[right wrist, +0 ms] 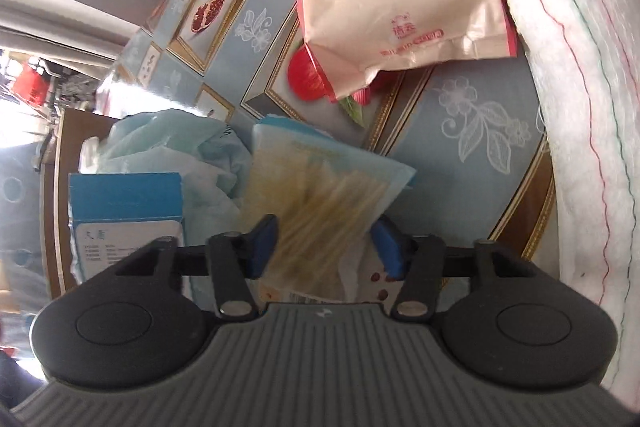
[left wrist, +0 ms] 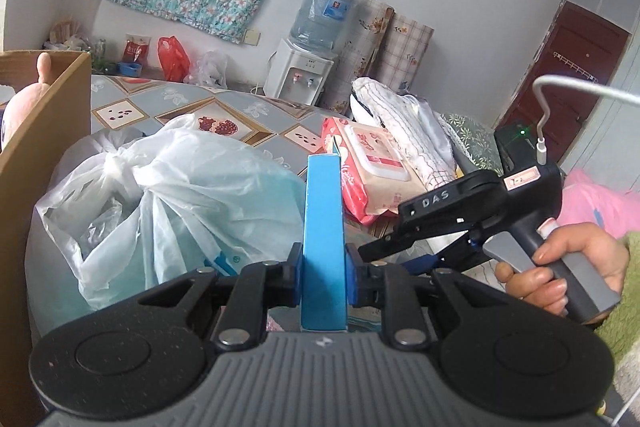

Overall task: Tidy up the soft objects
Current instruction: 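Close the right tool on the clear bag of cotton swabs, then carry the swab bag into the box and open the right tool while the left tool holds the blue box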

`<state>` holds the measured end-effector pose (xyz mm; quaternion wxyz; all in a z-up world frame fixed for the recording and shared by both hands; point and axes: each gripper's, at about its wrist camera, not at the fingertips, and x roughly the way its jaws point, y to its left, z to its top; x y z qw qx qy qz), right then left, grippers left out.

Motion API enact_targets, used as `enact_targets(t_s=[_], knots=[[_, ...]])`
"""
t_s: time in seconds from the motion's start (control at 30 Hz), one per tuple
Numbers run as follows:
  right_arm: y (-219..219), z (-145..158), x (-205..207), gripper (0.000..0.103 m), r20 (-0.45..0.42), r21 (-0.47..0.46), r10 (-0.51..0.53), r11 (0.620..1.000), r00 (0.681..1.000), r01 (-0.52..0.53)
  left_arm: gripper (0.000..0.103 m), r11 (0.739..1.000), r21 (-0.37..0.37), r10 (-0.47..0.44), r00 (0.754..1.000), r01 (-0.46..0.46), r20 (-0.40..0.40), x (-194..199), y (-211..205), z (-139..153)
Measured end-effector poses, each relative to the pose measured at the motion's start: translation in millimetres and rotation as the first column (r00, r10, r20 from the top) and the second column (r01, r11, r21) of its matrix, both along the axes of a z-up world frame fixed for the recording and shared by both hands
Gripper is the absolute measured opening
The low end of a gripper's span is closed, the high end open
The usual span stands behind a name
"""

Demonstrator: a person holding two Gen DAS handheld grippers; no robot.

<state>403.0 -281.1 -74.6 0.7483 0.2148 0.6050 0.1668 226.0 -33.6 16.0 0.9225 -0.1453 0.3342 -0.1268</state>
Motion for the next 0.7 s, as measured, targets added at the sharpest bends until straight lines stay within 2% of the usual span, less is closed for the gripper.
enact_targets(t_s=[0.03, 0.07, 0.23, 0.47, 0.7], knots=[[2.1, 0.5, -0.2, 0.032, 0.01, -0.012, 0.001, 1.0, 1.0, -0.001, 0.021, 1.0, -0.004, 0.0, 1.0, 0.0, -0.002, 0.3, 1.7, -0.9], [2.6, 0.4, -0.8, 0.031, 0.018, -0.019, -0.003, 1.0, 1.0, 0.004, 0.021, 1.0, -0.01, -0.001, 1.0, 0.001, -0.004, 0.1, 3.5, -1.8], [-1.6, 5.8, -5.7, 0.009, 0.076, -0.019, -0.032, 0.999, 0.997, 0.033, 0.021, 1.0, -0.03, -0.005, 1.0, 0.005, -0.006, 0.2, 7.0, -3.3], [-7.6, 43.9, -26.6, 0.004, 0.221, -0.068, -0.022, 0.997, 0.975, 0.038, 0.021, 0.998, -0.066, -0.01, 1.0, 0.011, 0.016, -5.5, 8.8, 2.1], [-17.0, 88.1, -54.7, 0.003, 0.345, -0.095, -0.027, 0.993, 0.938, 0.064, 0.021, 0.997, -0.075, -0.011, 0.996, 0.017, 0.083, -19.7, 5.7, 19.3]])
